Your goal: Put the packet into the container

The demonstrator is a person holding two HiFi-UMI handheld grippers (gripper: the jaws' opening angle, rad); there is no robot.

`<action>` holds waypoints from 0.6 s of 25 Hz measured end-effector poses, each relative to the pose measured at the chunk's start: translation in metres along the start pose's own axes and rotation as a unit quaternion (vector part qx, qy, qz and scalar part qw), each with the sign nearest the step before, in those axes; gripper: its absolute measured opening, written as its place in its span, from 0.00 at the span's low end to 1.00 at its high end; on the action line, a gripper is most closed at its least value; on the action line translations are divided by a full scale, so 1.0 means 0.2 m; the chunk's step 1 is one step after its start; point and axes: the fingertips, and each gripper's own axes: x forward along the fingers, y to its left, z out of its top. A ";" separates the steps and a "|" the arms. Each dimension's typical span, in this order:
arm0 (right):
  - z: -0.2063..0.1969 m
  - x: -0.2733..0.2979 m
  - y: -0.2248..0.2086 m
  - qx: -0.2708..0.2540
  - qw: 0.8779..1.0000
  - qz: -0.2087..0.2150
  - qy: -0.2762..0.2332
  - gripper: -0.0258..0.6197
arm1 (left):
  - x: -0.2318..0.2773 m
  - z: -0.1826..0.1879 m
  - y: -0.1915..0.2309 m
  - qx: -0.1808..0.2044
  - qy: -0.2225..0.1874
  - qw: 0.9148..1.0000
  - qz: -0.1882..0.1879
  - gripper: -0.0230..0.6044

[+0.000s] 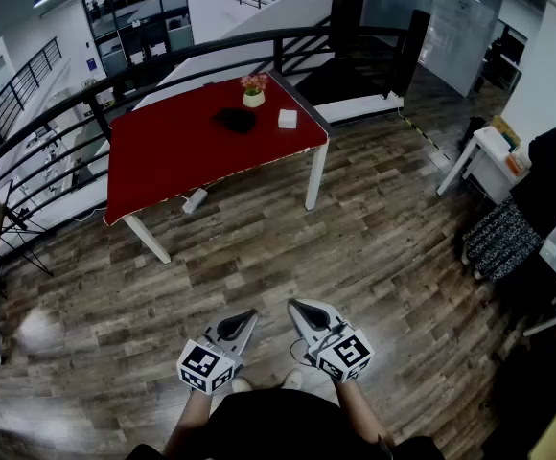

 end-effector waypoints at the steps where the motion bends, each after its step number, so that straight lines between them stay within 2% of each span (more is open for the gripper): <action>1: 0.01 -0.01 -0.01 0.002 1.000 0.002 -0.005 0.07 | 0.01 0.01 -0.01 -0.001 -0.002 1.000 0.003 0.05; 15: 0.00 -0.25 -0.23 -0.004 1.000 0.005 0.003 0.07 | 0.22 0.00 -0.23 -0.019 -0.007 1.000 0.011 0.05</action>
